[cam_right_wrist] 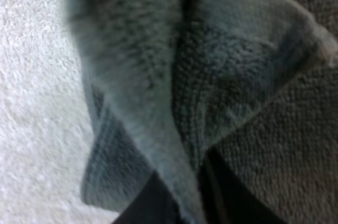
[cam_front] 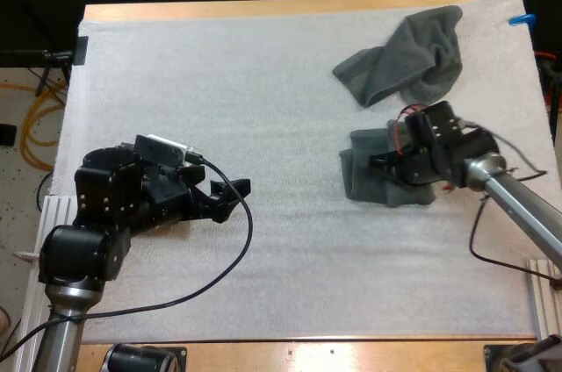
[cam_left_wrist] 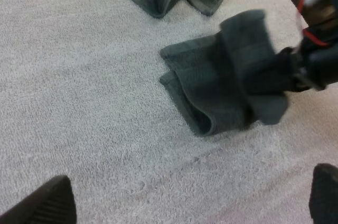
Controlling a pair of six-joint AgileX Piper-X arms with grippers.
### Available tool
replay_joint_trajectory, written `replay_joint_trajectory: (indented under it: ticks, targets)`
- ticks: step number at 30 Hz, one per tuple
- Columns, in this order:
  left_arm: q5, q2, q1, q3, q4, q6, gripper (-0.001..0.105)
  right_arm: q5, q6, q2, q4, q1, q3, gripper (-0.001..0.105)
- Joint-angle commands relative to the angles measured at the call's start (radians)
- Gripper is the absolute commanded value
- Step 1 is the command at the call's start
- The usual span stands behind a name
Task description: Pick towel from pile fold and stack
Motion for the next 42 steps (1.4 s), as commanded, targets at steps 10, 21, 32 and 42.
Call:
replay_joint_trajectory:
  ticks: [10,21,32,42]
  targets:
    - [0.013,-0.007,0.0,-0.005,-0.01,-0.007,0.086,-0.146,0.074,0.072,-0.141,0.013,-0.011,0.037]
    - [0.014,-0.002,0.0,-0.005,-0.028,-0.003,0.086,-0.389,-0.015,-0.022,-0.166,0.013,-0.031,0.078]
    - [0.009,0.193,-0.15,-0.005,-0.267,-0.195,0.086,-0.161,-0.159,-0.398,0.015,0.013,-0.031,0.078]
    - [-0.093,0.563,-0.338,-0.005,-0.619,-0.442,0.086,-0.003,-0.189,-0.722,0.226,0.013,-0.031,0.078]
